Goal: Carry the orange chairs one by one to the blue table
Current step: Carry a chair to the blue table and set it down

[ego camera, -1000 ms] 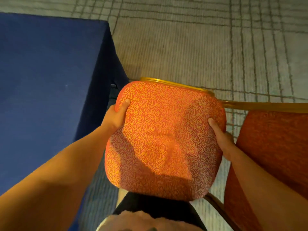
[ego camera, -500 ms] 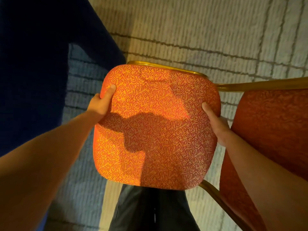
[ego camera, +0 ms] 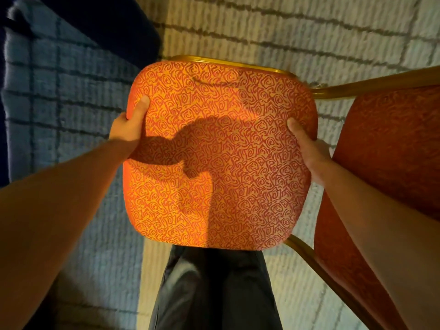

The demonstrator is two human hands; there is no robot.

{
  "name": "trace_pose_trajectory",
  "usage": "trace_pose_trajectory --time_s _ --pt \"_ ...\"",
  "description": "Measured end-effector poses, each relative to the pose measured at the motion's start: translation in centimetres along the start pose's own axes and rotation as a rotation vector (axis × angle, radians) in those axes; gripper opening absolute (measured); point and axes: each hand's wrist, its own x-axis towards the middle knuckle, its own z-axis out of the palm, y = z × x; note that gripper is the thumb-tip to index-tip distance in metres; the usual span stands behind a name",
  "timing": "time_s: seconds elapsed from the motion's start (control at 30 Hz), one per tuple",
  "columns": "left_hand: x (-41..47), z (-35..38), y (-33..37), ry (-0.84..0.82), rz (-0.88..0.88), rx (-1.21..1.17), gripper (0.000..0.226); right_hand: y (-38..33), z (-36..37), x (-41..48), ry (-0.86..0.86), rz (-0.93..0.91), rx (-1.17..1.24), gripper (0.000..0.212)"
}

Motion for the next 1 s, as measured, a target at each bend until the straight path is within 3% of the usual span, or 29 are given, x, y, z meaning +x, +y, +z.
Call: trace_pose_trajectory --time_s 0.2,0.33,0.4,0.5,0.63,0.77,0.83,0.9,1.0 --pt "-1.6 0.0 1.0 0.099 -0.001 0.025 0.072 0.4 0.2 -0.7 0.082 -0.076 0.031 0.09" --pt "-4.3 0.3 2.4 0.134 0.054 0.048 0.065 0.8 0.7 -2.8 0.132 -0.231 -0.19 0.096" --pt "-6.0 0.0 2.8 0.125 0.065 0.066 0.075 0.9 0.8 -4.5 0.139 -0.28 -0.24 0.1" --pt "-9.7 -0.6 3.8 0.069 0.098 0.07 0.074 0.9 -0.1 -8.2 0.087 -0.323 -0.246 0.102" --pt "-15.4 -1.3 5.9 -0.083 0.134 0.027 0.065 0.2 -1.6 -14.0 -0.03 -0.365 -0.151 0.075" --pt "-22.2 -3.4 8.6 -0.175 0.198 -0.001 0.062 0.9 -4.3 -17.8 0.001 -0.46 -0.198 0.081" --pt "-24.5 -4.0 9.3 -0.212 0.21 -0.028 0.061 0.3 -5.7 -22.2 0.008 -0.48 -0.227 0.055" --pt "-26.9 -4.9 9.9 -0.251 0.218 -0.062 0.062 0.2 -7.3 -25.4 0.044 -0.504 -0.245 0.044" --pt "-30.0 -6.2 10.8 -0.278 0.252 -0.109 0.073 0.5 -9.9 -28.8 0.11 -0.607 -0.26 0.054"
